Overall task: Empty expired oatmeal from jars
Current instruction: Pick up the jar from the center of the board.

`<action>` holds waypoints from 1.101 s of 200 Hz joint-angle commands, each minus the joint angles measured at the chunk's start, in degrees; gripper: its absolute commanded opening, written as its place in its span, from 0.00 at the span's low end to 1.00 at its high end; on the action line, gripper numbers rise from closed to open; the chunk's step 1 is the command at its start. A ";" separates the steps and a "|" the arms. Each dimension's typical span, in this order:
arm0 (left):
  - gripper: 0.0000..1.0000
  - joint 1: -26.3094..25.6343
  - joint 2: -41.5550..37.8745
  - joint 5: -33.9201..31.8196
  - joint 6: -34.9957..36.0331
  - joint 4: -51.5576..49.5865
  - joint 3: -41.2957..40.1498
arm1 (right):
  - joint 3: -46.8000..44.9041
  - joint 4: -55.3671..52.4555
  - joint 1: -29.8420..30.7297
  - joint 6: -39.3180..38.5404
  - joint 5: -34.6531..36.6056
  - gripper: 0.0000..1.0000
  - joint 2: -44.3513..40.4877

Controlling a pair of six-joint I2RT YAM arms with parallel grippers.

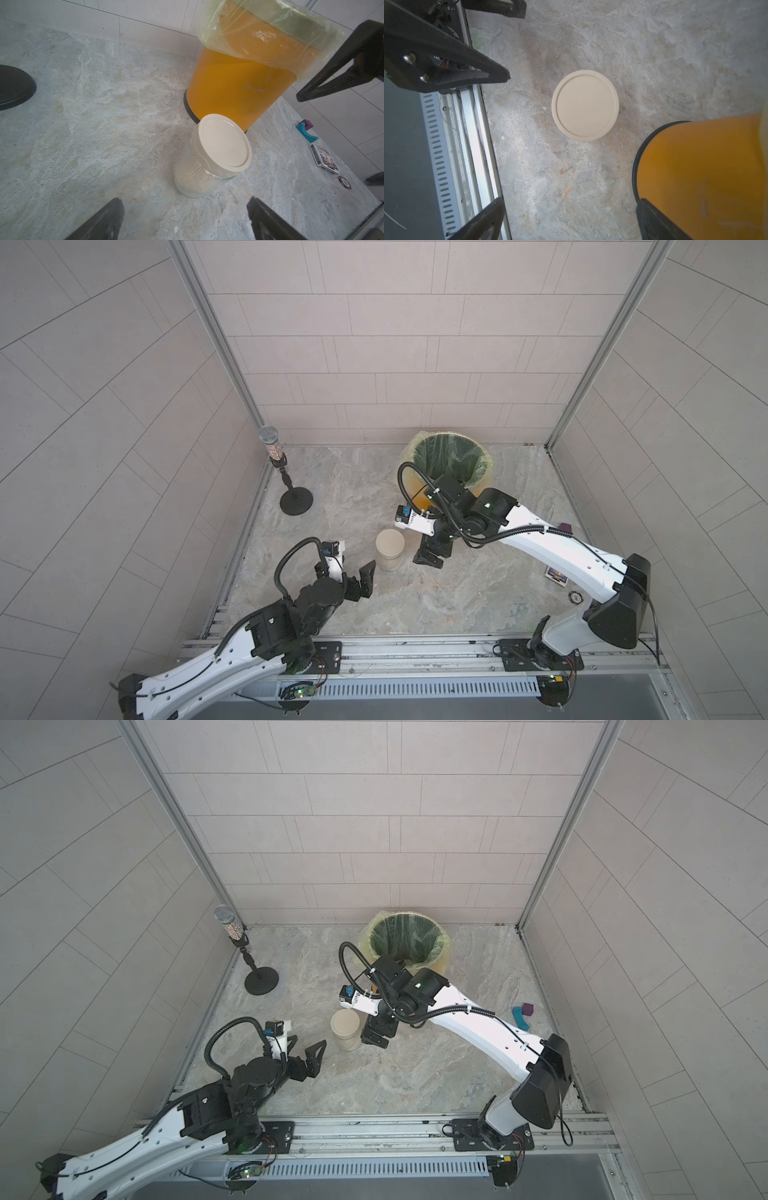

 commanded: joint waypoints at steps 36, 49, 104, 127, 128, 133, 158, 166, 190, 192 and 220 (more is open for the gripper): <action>1.00 -0.35 -4.10 -3.40 -2.15 -7.04 -0.80 | 5.87 2.71 2.49 -0.35 2.53 0.99 7.38; 1.00 -0.30 -3.44 -3.50 -2.15 -7.06 -0.70 | 6.74 2.90 3.17 -0.39 2.92 0.99 9.06; 1.00 -0.35 -1.64 -2.83 -2.24 -6.77 -0.61 | 10.11 1.88 4.32 0.25 0.92 0.99 14.03; 1.00 -0.31 -2.71 -3.08 -2.17 -6.80 -0.87 | 10.74 1.83 4.59 0.39 1.24 0.99 15.84; 1.00 -0.33 -2.74 -3.09 -2.16 -6.80 -0.92 | 10.78 1.82 4.57 0.40 1.20 0.99 15.94; 1.00 -0.35 -2.94 -3.10 -2.15 -6.80 -0.96 | 11.02 1.77 4.68 0.60 1.41 0.99 16.42; 1.00 -0.35 -3.21 -3.07 -2.07 -6.97 -0.97 | 11.92 1.64 4.63 0.77 2.46 1.00 18.18; 1.00 -0.35 -3.21 -3.09 -2.09 -7.08 -0.97 | 12.15 1.51 4.65 0.71 2.69 1.00 18.61; 1.00 -0.39 -3.04 -2.89 -2.06 -7.06 -0.80 | 12.99 0.82 4.66 1.02 3.41 1.00 19.99; 1.00 -0.36 -3.03 -2.89 -2.11 -7.06 -0.79 | 13.10 0.73 4.68 1.01 3.59 1.00 20.10; 1.00 -0.35 -3.04 -2.89 -2.16 -7.02 -0.89 | 14.13 0.41 4.69 1.25 5.02 0.99 21.12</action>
